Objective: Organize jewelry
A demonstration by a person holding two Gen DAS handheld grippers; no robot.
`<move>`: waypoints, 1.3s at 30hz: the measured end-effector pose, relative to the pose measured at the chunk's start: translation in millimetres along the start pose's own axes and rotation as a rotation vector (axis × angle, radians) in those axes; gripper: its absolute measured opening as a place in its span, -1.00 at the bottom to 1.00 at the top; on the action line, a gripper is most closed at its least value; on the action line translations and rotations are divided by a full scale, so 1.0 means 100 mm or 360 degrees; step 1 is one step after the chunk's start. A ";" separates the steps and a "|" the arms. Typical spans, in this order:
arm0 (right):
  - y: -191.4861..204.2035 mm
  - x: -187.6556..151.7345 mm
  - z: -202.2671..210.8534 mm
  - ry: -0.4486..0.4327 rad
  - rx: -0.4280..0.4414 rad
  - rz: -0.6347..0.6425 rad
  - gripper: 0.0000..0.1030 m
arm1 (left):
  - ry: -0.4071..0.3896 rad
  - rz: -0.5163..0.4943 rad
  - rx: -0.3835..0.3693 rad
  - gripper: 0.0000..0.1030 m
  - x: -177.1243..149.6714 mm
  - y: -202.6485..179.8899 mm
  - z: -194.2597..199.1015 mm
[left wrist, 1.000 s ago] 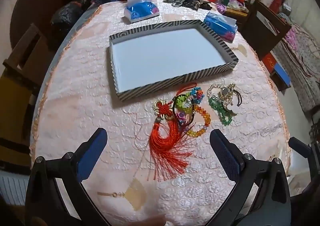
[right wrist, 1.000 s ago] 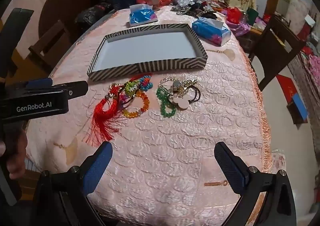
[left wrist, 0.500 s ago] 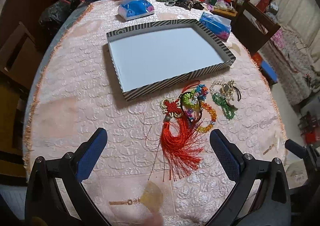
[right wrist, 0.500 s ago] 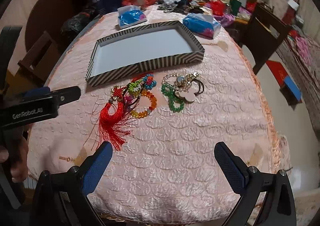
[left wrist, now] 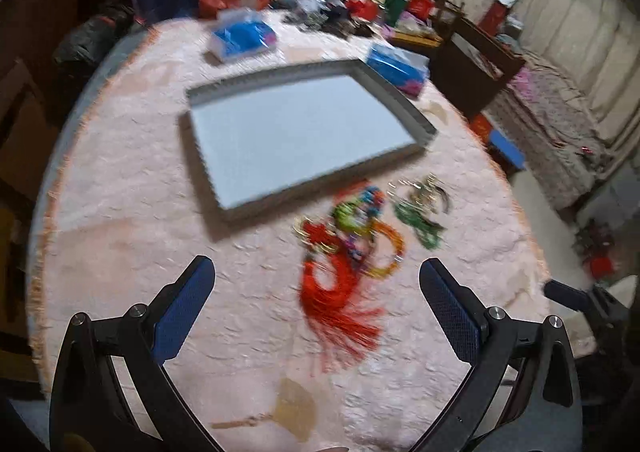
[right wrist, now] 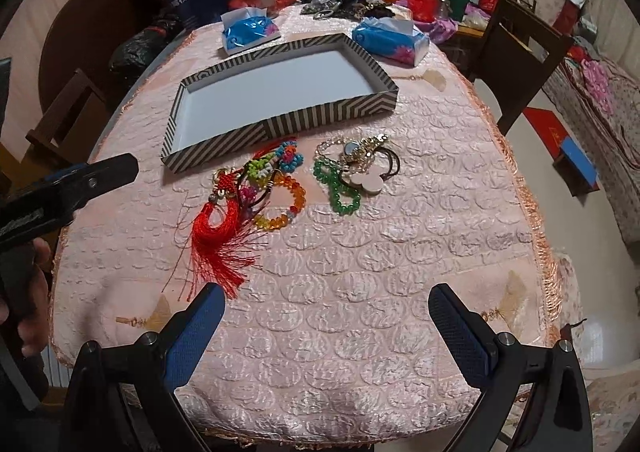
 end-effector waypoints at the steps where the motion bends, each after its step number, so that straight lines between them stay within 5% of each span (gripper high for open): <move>1: -0.01 0.00 0.00 0.0000 0.0001 -0.0001 0.98 | 0.0019 0.0011 -0.0009 0.99 -0.01 -0.01 -0.01; 10: -0.02 0.06 -0.04 0.0002 0.0039 0.0039 0.98 | 0.0152 0.0070 -0.0142 0.99 -0.17 -0.17 -0.08; 24: -0.09 0.11 -0.09 0.0012 0.0075 0.0073 0.98 | 0.0119 0.0184 -0.0023 0.99 -0.14 0.01 -0.14; 33: -0.24 0.11 -0.11 0.0012 0.0078 0.0068 0.98 | 0.0157 0.0163 0.0020 0.98 -0.43 0.11 -0.41; 39: -0.34 0.08 -0.15 0.0035 0.0077 0.0061 0.98 | 0.0089 -0.0010 0.0060 0.98 -0.44 0.01 -0.63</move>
Point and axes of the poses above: each gripper's, at about its wrist camera, not at the fingertips, and z roughly against the way its jaws point, y to its left, x to its top, the point moved 6 cm from there along -z, roughly the way its jaws point, and after that the axes turned 12 degrees about -y, right-handed, at the moved point
